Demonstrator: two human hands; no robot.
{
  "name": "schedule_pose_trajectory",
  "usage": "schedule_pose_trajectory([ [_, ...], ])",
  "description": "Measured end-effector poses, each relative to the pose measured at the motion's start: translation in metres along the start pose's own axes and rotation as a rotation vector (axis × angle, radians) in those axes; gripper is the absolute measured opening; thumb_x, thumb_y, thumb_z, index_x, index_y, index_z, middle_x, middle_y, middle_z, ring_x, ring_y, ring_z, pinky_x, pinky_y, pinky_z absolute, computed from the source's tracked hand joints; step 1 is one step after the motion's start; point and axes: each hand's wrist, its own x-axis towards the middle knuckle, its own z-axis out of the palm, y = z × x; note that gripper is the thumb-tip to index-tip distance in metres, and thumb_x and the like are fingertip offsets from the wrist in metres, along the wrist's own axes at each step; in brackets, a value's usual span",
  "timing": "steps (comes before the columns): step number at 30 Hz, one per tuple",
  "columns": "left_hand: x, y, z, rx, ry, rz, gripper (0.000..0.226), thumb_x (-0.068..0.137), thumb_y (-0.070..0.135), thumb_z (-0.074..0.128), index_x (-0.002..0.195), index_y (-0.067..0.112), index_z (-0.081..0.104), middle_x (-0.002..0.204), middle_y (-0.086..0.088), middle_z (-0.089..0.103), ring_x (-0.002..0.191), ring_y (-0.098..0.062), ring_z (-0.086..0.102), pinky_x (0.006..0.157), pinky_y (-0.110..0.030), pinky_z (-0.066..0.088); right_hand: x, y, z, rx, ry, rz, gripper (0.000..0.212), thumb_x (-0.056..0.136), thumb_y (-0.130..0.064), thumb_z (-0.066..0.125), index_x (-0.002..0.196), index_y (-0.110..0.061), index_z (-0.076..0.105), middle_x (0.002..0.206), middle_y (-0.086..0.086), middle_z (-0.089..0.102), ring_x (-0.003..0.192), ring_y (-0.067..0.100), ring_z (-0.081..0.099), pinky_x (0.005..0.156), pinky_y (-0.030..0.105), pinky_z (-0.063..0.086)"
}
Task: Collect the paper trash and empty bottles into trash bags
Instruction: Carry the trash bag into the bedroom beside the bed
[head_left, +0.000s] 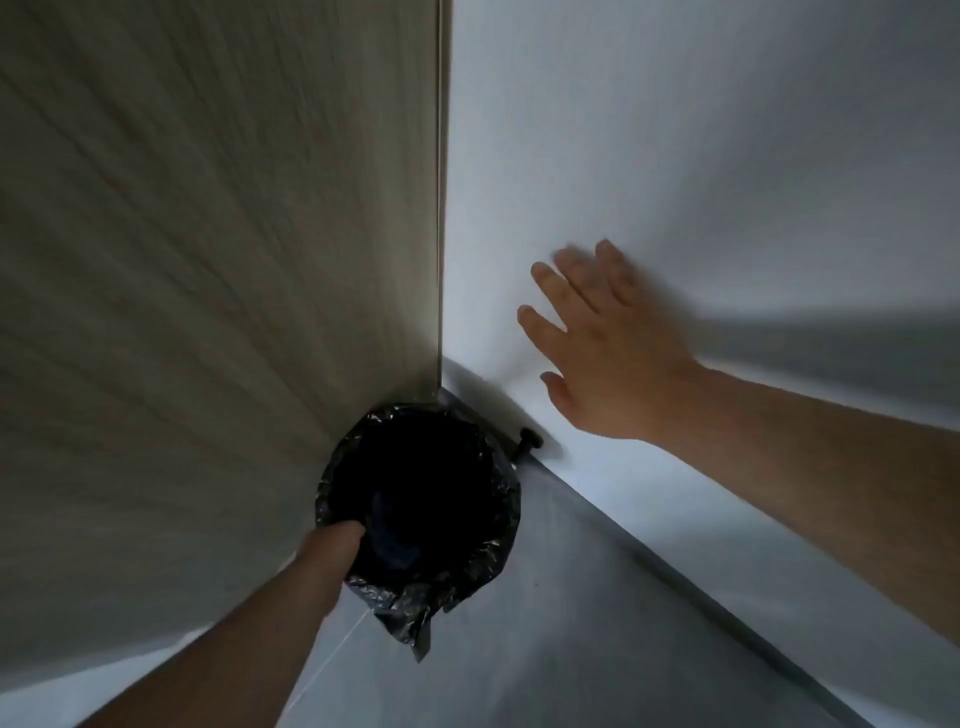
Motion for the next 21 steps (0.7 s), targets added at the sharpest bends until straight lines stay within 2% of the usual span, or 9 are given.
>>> schedule_pose_trajectory([
  [2, 0.008, -0.01, 0.003, 0.033, -0.02, -0.088, 0.044, 0.097, 0.014, 0.046, 0.139, 0.004, 0.039, 0.138, -0.013, 0.047, 0.121, -0.031, 0.046, 0.105, -0.039, 0.034, 0.005, 0.007, 0.003, -0.078, -0.034, -0.008, 0.062, 0.076, -0.035, 0.062, 0.132, -0.009, 0.056, 0.148, 0.028, 0.036, 0.139, 0.046, 0.03, 0.116, 0.054, 0.003],
  [5, 0.025, -0.024, 0.011, -0.053, -0.049, -0.119, 0.035, 0.093, 0.004, 0.046, 0.128, 0.003, 0.048, 0.104, -0.014, 0.058, 0.08, -0.026, 0.053, 0.076, -0.035, 0.041, -0.001, 0.014, 0.01, -0.178, -0.087, -0.003, 0.066, 0.085, -0.041, 0.045, 0.143, -0.01, 0.042, 0.157, 0.023, 0.02, 0.146, 0.038, 0.016, 0.12, 0.049, -0.003],
  [6, 0.027, -0.024, 0.011, -0.078, -0.016, -0.105, 0.036, 0.092, 0.0, 0.046, 0.127, 0.002, 0.049, 0.101, -0.015, 0.058, 0.077, -0.026, 0.052, 0.071, -0.037, 0.042, -0.002, 0.015, 0.013, -0.194, -0.097, 0.0, 0.069, 0.086, -0.044, 0.041, 0.146, -0.01, 0.037, 0.158, 0.022, 0.017, 0.147, 0.037, 0.012, 0.12, 0.049, -0.004],
  [8, 0.029, -0.018, 0.012, -0.106, 0.012, -0.04, 0.033, 0.089, -0.005, 0.049, 0.123, 0.0, 0.051, 0.098, -0.016, 0.059, 0.078, -0.028, 0.054, 0.07, -0.039, 0.046, -0.002, 0.014, 0.014, -0.222, -0.116, 0.018, 0.073, 0.088, -0.05, 0.036, 0.149, -0.01, 0.032, 0.158, 0.021, 0.016, 0.148, 0.036, 0.009, 0.12, 0.048, -0.007],
  [11, 0.023, -0.004, 0.013, -0.113, -0.034, 0.048, 0.027, 0.086, -0.008, 0.051, 0.112, -0.003, 0.056, 0.093, -0.019, 0.062, 0.077, -0.029, 0.059, 0.061, -0.036, 0.051, 0.0, 0.011, 0.015, -0.258, -0.169, 0.04, 0.074, 0.09, -0.054, 0.021, 0.152, -0.012, 0.023, 0.16, 0.019, 0.012, 0.149, 0.034, 0.006, 0.119, 0.048, -0.012],
  [14, 0.013, 0.007, 0.007, -0.038, -0.005, 0.113, 0.028, 0.077, -0.008, 0.05, 0.102, 0.0, 0.06, 0.1, -0.025, 0.064, 0.084, -0.037, 0.064, 0.061, -0.041, 0.057, 0.002, 0.008, 0.011, -0.195, -0.164, 0.066, 0.075, 0.089, -0.054, 0.013, 0.151, -0.013, 0.026, 0.159, 0.019, 0.018, 0.148, 0.034, 0.011, 0.12, 0.048, -0.007],
  [16, 0.0, 0.013, -0.001, 0.021, 0.011, 0.159, 0.025, 0.076, -0.005, 0.051, 0.097, 0.002, 0.062, 0.098, -0.025, 0.064, 0.084, -0.039, 0.064, 0.064, -0.045, 0.058, 0.003, 0.006, 0.008, -0.115, -0.156, 0.079, 0.077, 0.087, -0.055, 0.014, 0.149, -0.013, 0.03, 0.157, 0.019, 0.022, 0.148, 0.033, 0.016, 0.121, 0.047, -0.001],
  [21, -0.07, 0.033, -0.031, 0.039, -0.058, 0.25, 0.02, 0.083, -0.01, 0.045, 0.087, 0.001, 0.061, 0.086, -0.019, 0.065, 0.075, -0.031, 0.063, 0.062, -0.034, 0.053, 0.0, -0.012, -0.015, 0.237, -0.07, 0.237, 0.064, 0.084, -0.044, 0.033, 0.131, -0.006, 0.055, 0.141, 0.023, 0.049, 0.134, 0.037, 0.041, 0.118, 0.048, 0.017],
])
